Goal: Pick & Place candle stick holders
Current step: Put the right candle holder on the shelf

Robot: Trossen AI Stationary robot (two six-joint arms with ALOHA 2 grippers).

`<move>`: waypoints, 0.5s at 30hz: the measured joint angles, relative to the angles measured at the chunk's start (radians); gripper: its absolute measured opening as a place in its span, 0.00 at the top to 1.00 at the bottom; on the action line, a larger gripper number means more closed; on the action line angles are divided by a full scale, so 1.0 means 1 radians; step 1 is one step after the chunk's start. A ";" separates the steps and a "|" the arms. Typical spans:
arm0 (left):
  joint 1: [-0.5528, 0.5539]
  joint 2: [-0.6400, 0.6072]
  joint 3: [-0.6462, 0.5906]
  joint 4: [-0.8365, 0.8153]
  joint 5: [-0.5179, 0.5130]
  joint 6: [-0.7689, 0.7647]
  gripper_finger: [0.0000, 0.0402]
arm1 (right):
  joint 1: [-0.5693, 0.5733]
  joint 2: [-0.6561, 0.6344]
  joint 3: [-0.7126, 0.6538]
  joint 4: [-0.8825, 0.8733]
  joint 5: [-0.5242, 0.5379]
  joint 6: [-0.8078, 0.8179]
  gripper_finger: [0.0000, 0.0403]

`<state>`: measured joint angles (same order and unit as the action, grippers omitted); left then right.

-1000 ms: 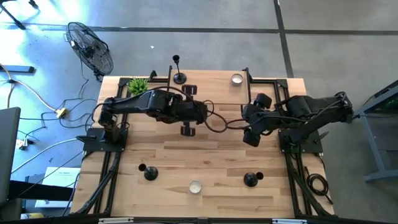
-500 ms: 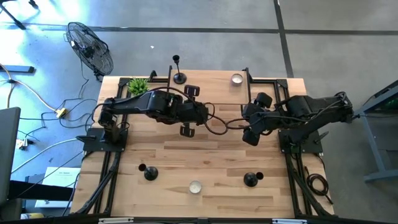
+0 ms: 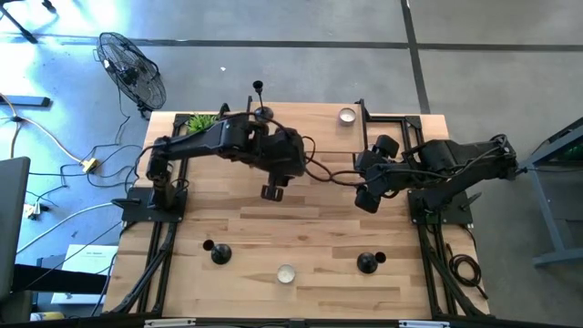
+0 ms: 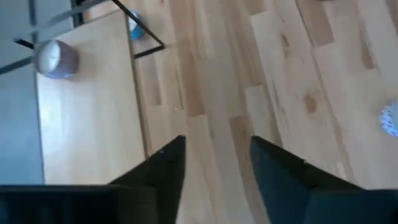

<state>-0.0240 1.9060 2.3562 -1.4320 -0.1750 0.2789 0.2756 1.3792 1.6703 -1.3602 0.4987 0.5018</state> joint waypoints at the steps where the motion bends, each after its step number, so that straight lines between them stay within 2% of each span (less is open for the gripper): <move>1: 0.002 0.000 0.000 -0.010 0.009 -0.005 0.52 | 0.000 0.000 0.000 0.000 0.000 0.007 0.23; 4: 0.009 0.000 -0.010 -0.047 0.030 -0.007 0.42 | 0.000 0.000 0.000 -0.006 -0.001 0.015 0.23; 8: 0.011 0.002 -0.041 -0.068 0.007 -0.021 0.33 | 0.000 0.000 0.000 -0.010 -0.005 0.018 0.23; 15: 0.012 0.001 -0.105 -0.091 0.009 -0.027 0.27 | 0.000 0.000 0.000 -0.064 -0.055 0.061 0.23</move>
<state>-0.0124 1.9068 2.2508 -1.5230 -0.1660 0.2518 0.2756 1.3792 1.6703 -1.4244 0.4439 0.5632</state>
